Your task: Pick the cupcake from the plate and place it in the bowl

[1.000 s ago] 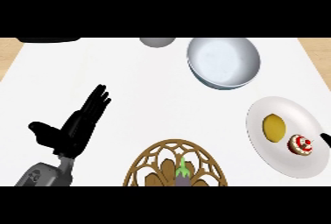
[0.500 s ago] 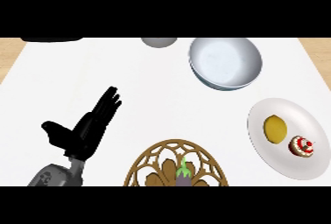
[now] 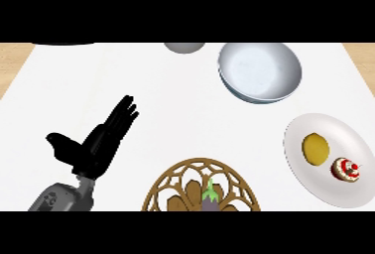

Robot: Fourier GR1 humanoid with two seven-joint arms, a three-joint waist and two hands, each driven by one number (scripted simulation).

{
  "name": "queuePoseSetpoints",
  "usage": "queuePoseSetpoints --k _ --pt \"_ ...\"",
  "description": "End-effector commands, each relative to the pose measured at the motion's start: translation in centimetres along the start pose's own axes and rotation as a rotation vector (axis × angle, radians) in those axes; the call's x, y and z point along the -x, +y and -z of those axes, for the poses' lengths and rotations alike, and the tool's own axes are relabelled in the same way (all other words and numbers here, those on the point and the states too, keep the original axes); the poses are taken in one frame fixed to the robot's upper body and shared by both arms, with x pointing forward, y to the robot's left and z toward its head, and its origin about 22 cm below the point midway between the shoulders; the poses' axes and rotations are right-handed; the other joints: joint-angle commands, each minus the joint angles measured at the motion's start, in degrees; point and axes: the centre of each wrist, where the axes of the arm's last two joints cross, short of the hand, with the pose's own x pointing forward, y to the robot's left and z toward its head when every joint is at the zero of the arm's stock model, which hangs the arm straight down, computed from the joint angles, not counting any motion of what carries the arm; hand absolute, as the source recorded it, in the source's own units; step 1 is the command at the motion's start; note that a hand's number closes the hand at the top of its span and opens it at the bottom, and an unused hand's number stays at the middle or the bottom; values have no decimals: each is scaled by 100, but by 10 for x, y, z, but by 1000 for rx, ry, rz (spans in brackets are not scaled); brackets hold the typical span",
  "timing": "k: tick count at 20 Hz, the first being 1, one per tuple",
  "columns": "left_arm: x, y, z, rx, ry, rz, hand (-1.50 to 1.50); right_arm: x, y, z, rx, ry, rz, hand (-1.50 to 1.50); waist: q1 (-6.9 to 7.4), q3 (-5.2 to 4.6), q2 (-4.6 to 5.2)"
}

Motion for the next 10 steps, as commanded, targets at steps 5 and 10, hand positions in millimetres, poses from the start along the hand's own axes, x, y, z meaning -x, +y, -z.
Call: queuePoseSetpoints --k 5,10 --pt "-9 -5 -2 15 -1 -1 0 -31 5 11 -161 181 -44 -150 19 13 -1" --pt "-14 19 8 9 -2 5 0 -31 6 37 -207 271 -82 -150 53 15 17"
